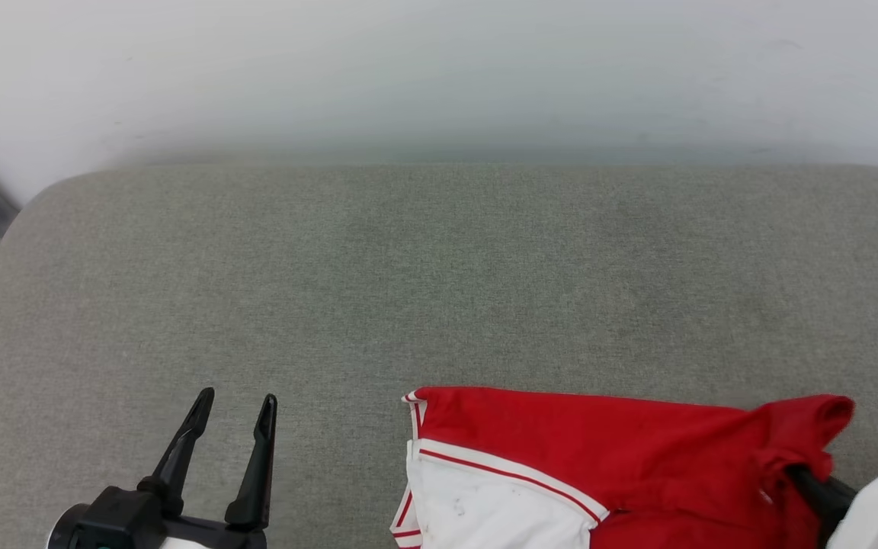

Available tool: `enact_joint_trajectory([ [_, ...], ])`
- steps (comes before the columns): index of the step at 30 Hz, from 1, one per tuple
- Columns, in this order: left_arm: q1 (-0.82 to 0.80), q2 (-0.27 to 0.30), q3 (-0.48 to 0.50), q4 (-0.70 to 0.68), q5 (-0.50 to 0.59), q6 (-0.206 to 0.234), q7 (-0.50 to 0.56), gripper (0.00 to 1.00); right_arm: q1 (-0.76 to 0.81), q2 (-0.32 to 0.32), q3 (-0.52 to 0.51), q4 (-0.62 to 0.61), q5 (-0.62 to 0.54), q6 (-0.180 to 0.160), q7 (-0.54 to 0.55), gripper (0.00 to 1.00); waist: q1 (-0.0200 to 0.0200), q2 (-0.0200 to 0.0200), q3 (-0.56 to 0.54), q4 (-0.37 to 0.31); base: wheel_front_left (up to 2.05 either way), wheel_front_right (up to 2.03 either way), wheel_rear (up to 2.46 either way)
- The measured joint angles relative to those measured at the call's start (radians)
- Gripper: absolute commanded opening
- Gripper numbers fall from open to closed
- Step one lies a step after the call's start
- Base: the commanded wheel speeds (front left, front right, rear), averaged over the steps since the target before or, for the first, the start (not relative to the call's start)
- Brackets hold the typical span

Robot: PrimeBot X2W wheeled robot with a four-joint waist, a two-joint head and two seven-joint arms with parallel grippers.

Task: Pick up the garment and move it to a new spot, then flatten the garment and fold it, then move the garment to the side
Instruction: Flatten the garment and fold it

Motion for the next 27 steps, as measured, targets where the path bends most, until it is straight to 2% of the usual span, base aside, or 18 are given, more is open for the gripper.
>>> enact_joint_trajectory([
  [4, 0.003, -0.004, 0.005, 0.001, -0.002, 0.0, 0.0, 1.0, 0.011, 0.126, 0.014, -0.119, -0.001, 0.0, 0.107, 0.0, 0.0, 0.0, -0.011, 0.008, 0.0, 0.0, 0.0],
  [10, 0.007, -0.004, -0.003, 0.005, -0.007, 0.0, 0.0, 1.0, 0.01, 0.269, 0.084, -0.224, -0.049, 0.0, 0.24, 0.0, 0.0, 0.0, -0.017, 0.031, 0.0, 0.0, 0.0],
  [14, 0.005, -0.002, -0.007, 0.004, -0.008, 0.0, 0.0, 1.0, -0.011, 0.284, 0.127, -0.202, 0.008, 0.0, 0.24, 0.0, -0.0001, 0.0, -0.013, 0.046, 0.0, 0.0, 0.0],
  [23, -0.011, -0.003, -0.013, -0.002, -0.012, 0.0, -0.001, 1.0, -0.07, 0.286, 0.285, 0.011, 0.121, 0.0, 0.049, 0.0, 0.0, 0.0, 0.003, 0.096, 0.0, 0.0, 0.0],
  [27, -0.011, 0.001, -0.019, 0.003, -0.012, 0.0, -0.001, 1.0, -0.115, 0.286, 0.339, 0.093, 0.129, 0.0, -0.019, 0.0, 0.0, 0.0, 0.011, 0.116, 0.0, 0.0, 0.0],
])
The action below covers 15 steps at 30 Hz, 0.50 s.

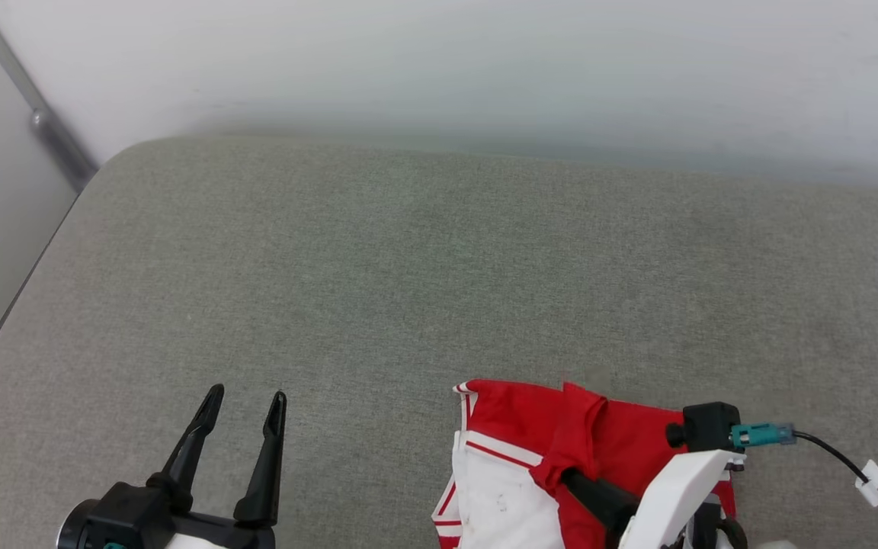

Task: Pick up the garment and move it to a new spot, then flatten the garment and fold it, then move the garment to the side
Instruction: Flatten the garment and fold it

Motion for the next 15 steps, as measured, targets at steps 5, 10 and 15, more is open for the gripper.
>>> enact_joint_trajectory([
  [5, -0.005, 0.002, -0.001, 0.005, -0.003, 0.0, 0.0, 1.0, -0.05, 0.0, 0.057, 0.102, 0.017, 0.0, -0.039, 1.0, 0.0, 0.0, 0.012, 0.018, 0.0, 0.0, 0.0],
  [10, -0.014, 0.001, 0.006, 0.008, -0.003, 0.0, 0.0, 1.0, -0.09, 0.001, 0.13, 0.158, 0.072, 0.0, -0.084, 1.0, 0.0, 0.0, 0.018, 0.023, 0.0, 0.0, 0.0],
  [15, -0.015, 0.001, 0.01, 0.012, -0.003, 0.0, 0.0, 1.0, -0.128, 0.001, 0.172, 0.185, 0.1, 0.0, -0.113, 1.0, 0.0, 0.0, 0.015, 0.012, 0.0, 0.0, 0.0],
])
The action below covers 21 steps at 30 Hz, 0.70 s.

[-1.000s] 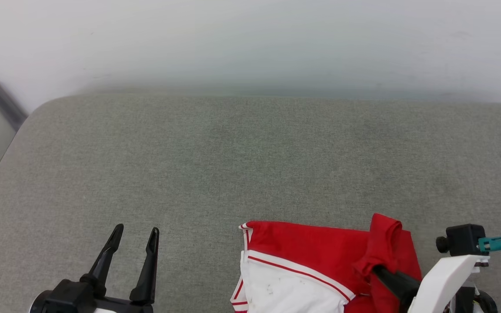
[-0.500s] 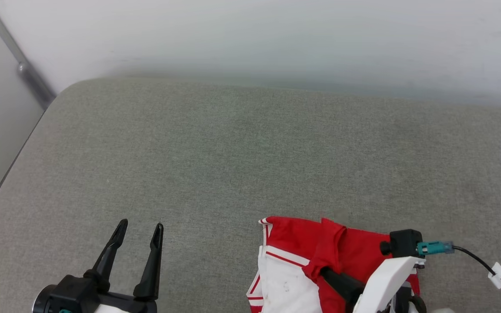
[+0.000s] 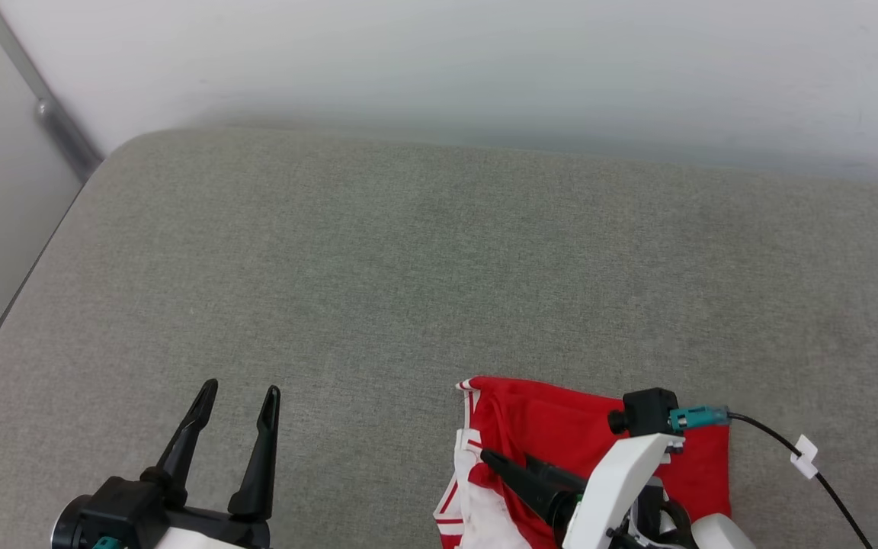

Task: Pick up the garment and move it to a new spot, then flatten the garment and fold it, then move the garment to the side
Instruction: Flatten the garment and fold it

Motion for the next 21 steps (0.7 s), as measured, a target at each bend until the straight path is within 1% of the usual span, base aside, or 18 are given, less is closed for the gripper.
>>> enact_joint_trajectory([
  [3, 0.0, -0.001, 0.004, 0.003, 0.0, 0.0, 0.0, 1.0, -0.027, 0.0, -0.002, 0.0, -0.019, 0.0, -0.005, 1.0, 0.0, 0.0, -0.007, -0.013, 0.0, 0.0, 0.0],
  [5, 0.0, 0.0, 0.006, 0.002, 0.0, 0.0, 0.0, 1.0, -0.045, 0.0, -0.017, -0.009, -0.064, 0.0, -0.006, 1.0, 0.0, 0.0, -0.012, -0.025, 0.0, 0.0, 0.0],
  [8, 0.001, 0.0, 0.008, 0.0, 0.0, 0.0, 0.0, 1.0, -0.084, 0.0, -0.064, -0.041, -0.177, 0.0, -0.012, 1.0, 0.0, 0.0, -0.021, -0.048, 0.0, 0.0, 0.0],
  [10, 0.001, 0.0, 0.009, -0.003, 0.0, 0.0, 0.0, 1.0, -0.109, -0.006, -0.086, -0.08, -0.29, 0.0, -0.014, 1.0, 0.0, 0.0, -0.024, -0.065, 0.0, 0.0, 0.0],
  [11, 0.001, 0.0, 0.009, -0.006, 0.0, 0.0, 0.0, 1.0, -0.139, -0.053, -0.072, -0.136, -0.418, 0.0, -0.04, 1.0, 0.0, 0.0, -0.028, -0.083, 0.0, 0.0, 0.0],
  [12, 0.001, 0.0, 0.009, -0.007, 0.0, 0.0, 0.0, 1.0, -0.154, -0.097, -0.062, -0.162, -0.484, 0.0, -0.069, 1.0, 0.0, 0.0, -0.029, -0.092, 0.0, 0.0, 0.0],
  [14, -0.001, -0.002, 0.01, -0.008, 0.0, 0.0, 0.0, 1.0, -0.168, -0.166, -0.075, -0.185, -0.571, 0.0, -0.121, 1.0, 0.0, 0.0, -0.031, -0.108, 0.0, 0.0, 0.0],
  [16, -0.003, -0.006, 0.009, -0.009, -0.002, 0.0, 0.0, 1.0, -0.165, -0.209, -0.093, -0.195, -0.626, 0.0, -0.172, 1.0, 0.0001, 0.0, -0.032, -0.123, 0.0, 0.0, 0.0],
  [21, -0.008, -0.017, 0.011, -0.014, -0.01, 0.0, 0.0, 1.0, -0.13, -0.249, -0.183, -0.224, -0.687, 0.0, -0.288, 1.0, 0.0, 0.0, -0.032, -0.151, 0.0, 0.0, 0.0],
])
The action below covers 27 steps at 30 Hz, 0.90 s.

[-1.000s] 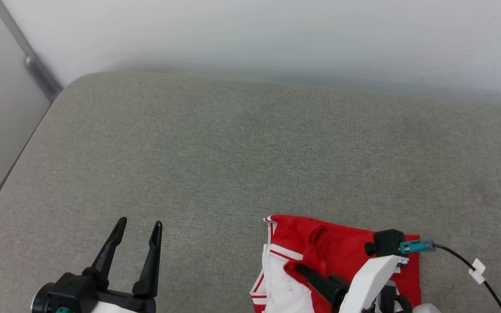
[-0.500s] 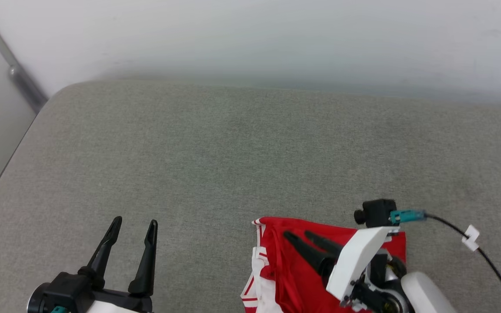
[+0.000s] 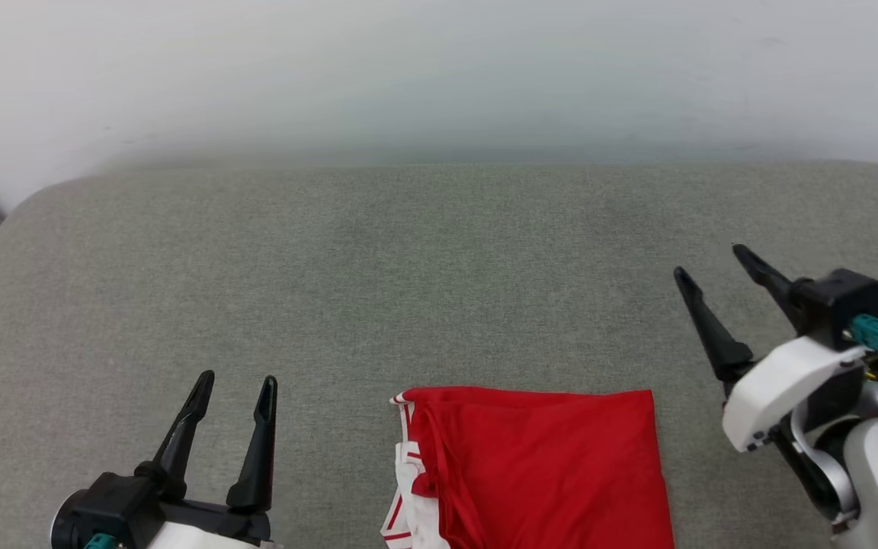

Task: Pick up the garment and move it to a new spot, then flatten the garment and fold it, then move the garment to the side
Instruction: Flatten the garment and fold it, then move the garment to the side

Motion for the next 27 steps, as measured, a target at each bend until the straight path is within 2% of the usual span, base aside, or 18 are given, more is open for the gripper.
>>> enact_joint_trajectory([
  [4, 0.0, -0.014, 0.012, -0.011, -0.023, 0.0, 0.0, 1.0, 0.078, -0.004, -0.091, -0.031, -0.046, 0.0, -0.079, 1.0, 0.0, 0.0, 0.004, -0.018, 0.0, 0.0, 0.0],
  [9, 0.001, -0.014, 0.012, -0.014, -0.024, 0.0, 0.0, 1.0, 0.189, 0.04, -0.168, -0.088, -0.059, 0.0, -0.19, 1.0, 0.0, 0.0, 0.015, -0.026, 0.0, 0.0, 0.0],
  [17, 0.015, -0.028, 0.024, -0.021, -0.028, 0.0, 0.0, 1.0, 0.29, 0.105, -0.193, -0.132, -0.062, 0.0, -0.305, 1.0, 0.0, 0.0, 0.019, -0.027, 0.0, 0.0, 0.0],
  [27, 0.025, -0.032, 0.02, -0.019, -0.011, 0.0, 0.0, 1.0, 0.303, 0.138, -0.187, -0.127, -0.078, 0.0, -0.316, 1.0, 0.0, 0.0, 0.006, -0.019, 0.0, 0.0, 0.0],
])
